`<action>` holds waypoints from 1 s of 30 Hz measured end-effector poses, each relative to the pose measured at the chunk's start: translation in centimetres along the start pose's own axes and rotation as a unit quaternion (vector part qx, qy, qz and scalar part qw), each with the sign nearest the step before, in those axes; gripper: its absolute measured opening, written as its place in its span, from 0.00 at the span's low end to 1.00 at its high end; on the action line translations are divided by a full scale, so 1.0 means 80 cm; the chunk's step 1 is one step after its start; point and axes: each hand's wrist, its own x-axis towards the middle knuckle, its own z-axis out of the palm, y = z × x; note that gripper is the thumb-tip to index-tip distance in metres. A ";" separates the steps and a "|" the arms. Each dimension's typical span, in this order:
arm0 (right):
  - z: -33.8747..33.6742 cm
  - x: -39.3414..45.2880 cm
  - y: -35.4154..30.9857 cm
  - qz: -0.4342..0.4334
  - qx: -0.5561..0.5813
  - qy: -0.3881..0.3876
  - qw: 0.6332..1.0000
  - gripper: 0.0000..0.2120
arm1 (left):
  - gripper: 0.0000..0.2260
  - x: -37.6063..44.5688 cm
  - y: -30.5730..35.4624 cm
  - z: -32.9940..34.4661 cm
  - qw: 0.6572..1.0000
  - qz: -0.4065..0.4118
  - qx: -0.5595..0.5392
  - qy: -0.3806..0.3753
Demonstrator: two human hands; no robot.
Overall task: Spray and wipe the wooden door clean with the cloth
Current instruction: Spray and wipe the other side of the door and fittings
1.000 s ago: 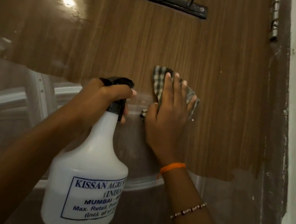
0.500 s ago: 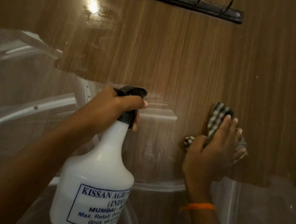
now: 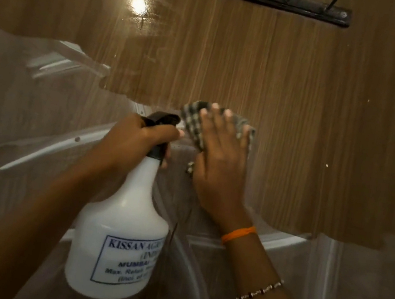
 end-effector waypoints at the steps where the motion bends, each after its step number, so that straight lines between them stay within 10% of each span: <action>1: -0.005 -0.011 0.001 -0.031 0.005 -0.027 0.999 0.30 | 0.13 -0.001 -0.001 -0.005 1.000 0.001 0.005 0.003; 4: -0.027 -0.044 0.024 -0.027 -0.021 -0.032 0.999 0.30 | 0.13 -0.005 -0.003 -0.018 1.000 -0.013 0.012 0.004; 11: -0.002 -0.057 -0.015 0.321 -0.055 0.148 0.934 0.33 | 0.11 -0.004 -0.008 -0.064 1.000 -0.005 0.024 -0.005; 24: 0.075 0.019 -0.121 -0.068 -0.041 -0.065 0.995 0.31 | 0.09 -0.011 -0.023 -0.158 1.000 -0.016 -0.006 0.018; 30: 0.030 -0.012 -0.068 0.124 -0.069 0.015 0.990 0.31 | 0.11 -0.017 -0.015 -0.175 1.000 -0.018 0.001 0.004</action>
